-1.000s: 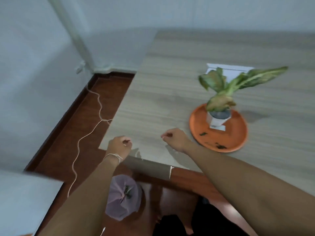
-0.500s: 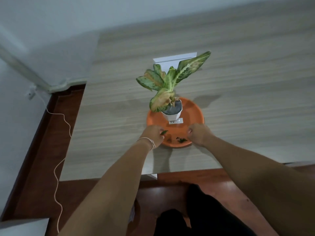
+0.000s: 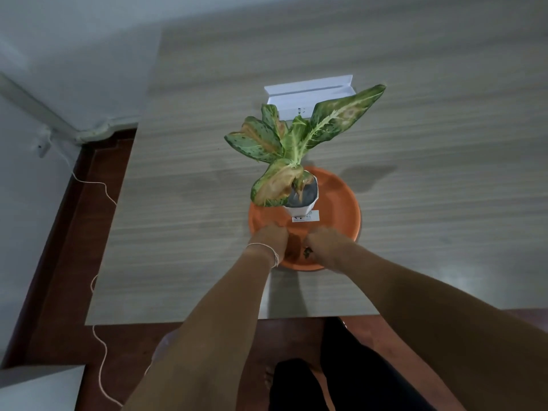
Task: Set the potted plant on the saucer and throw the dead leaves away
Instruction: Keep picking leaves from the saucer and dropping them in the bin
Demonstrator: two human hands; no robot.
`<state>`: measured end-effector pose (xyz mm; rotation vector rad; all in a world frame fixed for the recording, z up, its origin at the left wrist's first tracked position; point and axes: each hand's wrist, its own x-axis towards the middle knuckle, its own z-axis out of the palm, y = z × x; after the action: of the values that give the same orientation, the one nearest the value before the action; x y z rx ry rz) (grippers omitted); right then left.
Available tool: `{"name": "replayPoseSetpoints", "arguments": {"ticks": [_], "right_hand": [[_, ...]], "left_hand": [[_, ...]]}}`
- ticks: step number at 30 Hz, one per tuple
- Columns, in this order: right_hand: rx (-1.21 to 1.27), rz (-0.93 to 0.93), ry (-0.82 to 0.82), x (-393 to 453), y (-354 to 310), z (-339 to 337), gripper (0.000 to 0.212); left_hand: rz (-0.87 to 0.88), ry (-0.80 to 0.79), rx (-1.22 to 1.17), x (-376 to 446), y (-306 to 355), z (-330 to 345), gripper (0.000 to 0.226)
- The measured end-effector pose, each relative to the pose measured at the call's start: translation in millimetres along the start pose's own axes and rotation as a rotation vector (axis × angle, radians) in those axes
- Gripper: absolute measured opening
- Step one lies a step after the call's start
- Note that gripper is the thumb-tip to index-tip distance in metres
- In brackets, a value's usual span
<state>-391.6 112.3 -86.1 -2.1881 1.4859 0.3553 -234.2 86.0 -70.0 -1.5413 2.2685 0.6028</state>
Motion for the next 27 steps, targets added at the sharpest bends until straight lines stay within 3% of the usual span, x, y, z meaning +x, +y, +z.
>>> {"name": "replayPoseSetpoints", "arguments": {"ticks": [7, 11, 17, 22, 27], "right_hand": [[0.116, -0.03, 0.027, -1, 5, 10, 0.02], [0.24, 0.081, 0.047, -1, 12, 11, 0.02], [0.447, 0.248, 0.278, -3, 11, -1, 0.022], [0.497, 0.187, 0.338, 6, -31, -9, 0.021], [0.504, 0.065, 0.292, 26, -114, -12, 0.021]], "left_hand": [[-0.059, 0.0, -0.089, 19, -6, 16, 0.019], [-0.078, 0.045, -0.23, 10, -4, 7, 0.019], [-0.18, 0.205, -0.508, -6, -18, -3, 0.02], [-0.326, 0.329, -0.701, -46, -58, -8, 0.012], [-0.464, 0.423, -0.849, -111, -111, 0, 0.011]]}}
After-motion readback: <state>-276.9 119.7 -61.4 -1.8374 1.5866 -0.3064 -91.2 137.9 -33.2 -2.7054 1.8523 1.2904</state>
